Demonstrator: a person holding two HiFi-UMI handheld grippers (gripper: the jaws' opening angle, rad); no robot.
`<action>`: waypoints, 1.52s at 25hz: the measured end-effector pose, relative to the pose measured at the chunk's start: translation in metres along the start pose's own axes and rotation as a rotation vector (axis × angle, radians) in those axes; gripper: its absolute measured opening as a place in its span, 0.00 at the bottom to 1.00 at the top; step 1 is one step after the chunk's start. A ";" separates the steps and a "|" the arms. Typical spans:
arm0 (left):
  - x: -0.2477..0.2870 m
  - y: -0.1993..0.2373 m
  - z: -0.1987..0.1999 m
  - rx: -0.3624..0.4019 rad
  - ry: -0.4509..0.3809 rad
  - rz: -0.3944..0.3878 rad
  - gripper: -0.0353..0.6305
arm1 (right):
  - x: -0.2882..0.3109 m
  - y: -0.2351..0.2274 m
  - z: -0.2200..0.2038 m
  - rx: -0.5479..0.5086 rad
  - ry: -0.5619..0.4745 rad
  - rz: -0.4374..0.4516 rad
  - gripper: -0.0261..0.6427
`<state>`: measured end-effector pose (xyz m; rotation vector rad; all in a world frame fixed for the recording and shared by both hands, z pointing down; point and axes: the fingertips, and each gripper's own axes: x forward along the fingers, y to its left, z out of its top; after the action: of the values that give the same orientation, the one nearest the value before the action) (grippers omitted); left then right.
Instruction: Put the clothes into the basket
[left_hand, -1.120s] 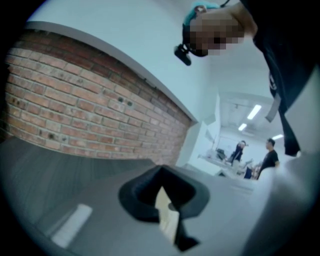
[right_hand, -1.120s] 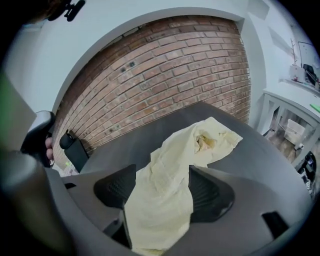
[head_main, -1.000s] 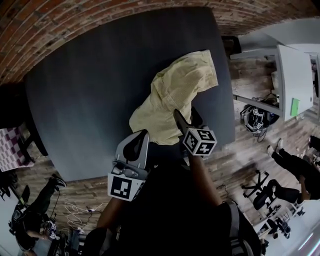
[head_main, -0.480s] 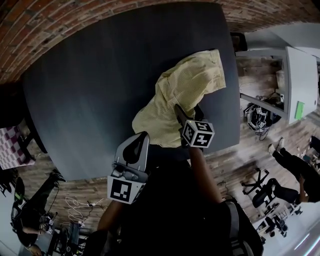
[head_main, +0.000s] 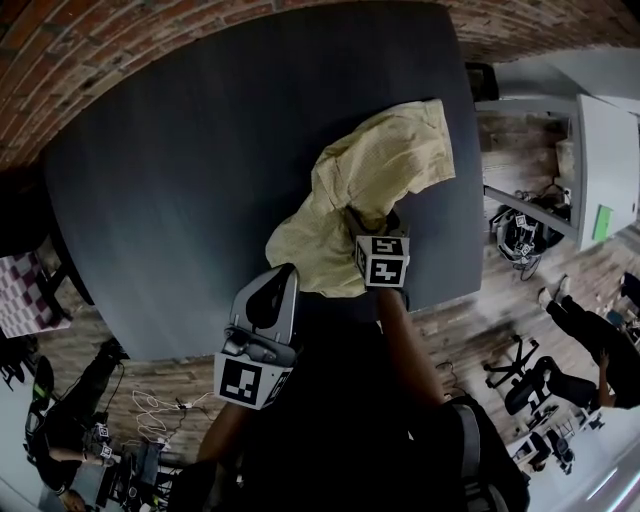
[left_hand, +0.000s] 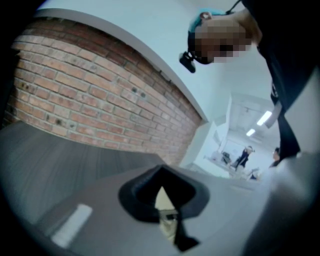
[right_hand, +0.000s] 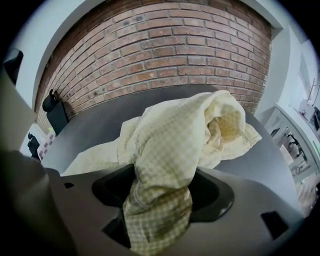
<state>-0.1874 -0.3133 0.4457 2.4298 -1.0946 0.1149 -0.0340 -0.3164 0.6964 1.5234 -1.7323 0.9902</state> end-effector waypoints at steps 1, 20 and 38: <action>0.000 -0.002 -0.001 -0.005 0.005 0.003 0.06 | -0.001 -0.001 -0.001 -0.008 0.004 0.000 0.53; -0.023 -0.021 -0.003 0.011 0.003 0.014 0.06 | -0.025 0.024 -0.009 -0.044 -0.014 0.119 0.22; -0.057 -0.042 0.005 0.044 -0.035 0.027 0.06 | -0.101 0.043 0.001 -0.043 -0.170 0.194 0.21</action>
<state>-0.1963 -0.2524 0.4106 2.4653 -1.1516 0.1062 -0.0626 -0.2622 0.6052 1.4691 -2.0396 0.9328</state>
